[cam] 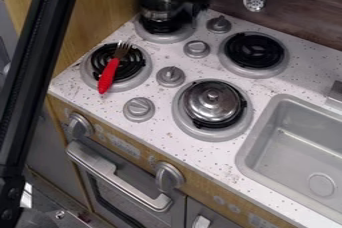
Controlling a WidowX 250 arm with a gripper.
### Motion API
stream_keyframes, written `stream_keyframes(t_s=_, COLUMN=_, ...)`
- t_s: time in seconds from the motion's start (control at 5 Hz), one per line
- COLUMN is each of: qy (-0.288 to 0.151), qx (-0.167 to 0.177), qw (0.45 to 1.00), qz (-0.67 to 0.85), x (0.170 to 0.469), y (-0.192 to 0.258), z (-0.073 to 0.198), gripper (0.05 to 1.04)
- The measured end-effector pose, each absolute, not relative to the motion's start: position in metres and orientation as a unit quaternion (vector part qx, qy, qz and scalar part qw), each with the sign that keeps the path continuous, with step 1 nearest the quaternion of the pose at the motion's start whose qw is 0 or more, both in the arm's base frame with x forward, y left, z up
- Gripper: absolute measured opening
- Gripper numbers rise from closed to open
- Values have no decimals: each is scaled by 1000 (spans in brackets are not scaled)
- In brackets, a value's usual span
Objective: Move the silver pot from the left upper side burner and put it on upper right side of the burner
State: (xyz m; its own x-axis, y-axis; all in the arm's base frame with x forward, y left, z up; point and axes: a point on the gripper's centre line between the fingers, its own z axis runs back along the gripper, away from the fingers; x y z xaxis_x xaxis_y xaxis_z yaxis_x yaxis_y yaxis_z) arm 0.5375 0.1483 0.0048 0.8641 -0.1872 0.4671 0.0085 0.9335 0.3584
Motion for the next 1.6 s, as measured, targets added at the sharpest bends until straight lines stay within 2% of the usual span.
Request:
stream_keyframes(t_s=0.2, qy=-254, qx=174, qw=950, qz=-47, x=543, y=150, z=-1, gripper=997)
stream_keyframes(t_s=0.8, qy=-192, qx=150, qw=969, qz=-37, x=531, y=155, z=-47, gripper=998)
stream_keyframes(t_s=1.0, qy=-198, qx=149, qw=968, qz=-35, x=533, y=155, z=-46, gripper=967)
stream_keyframes(t_s=1.4, qy=-201, qx=139, qw=969, qz=-38, x=530, y=152, z=-48, gripper=408)
stream_keyframes(t_s=1.6, qy=-202, qx=126, qw=969, qz=-61, x=523, y=134, z=-44, gripper=170)
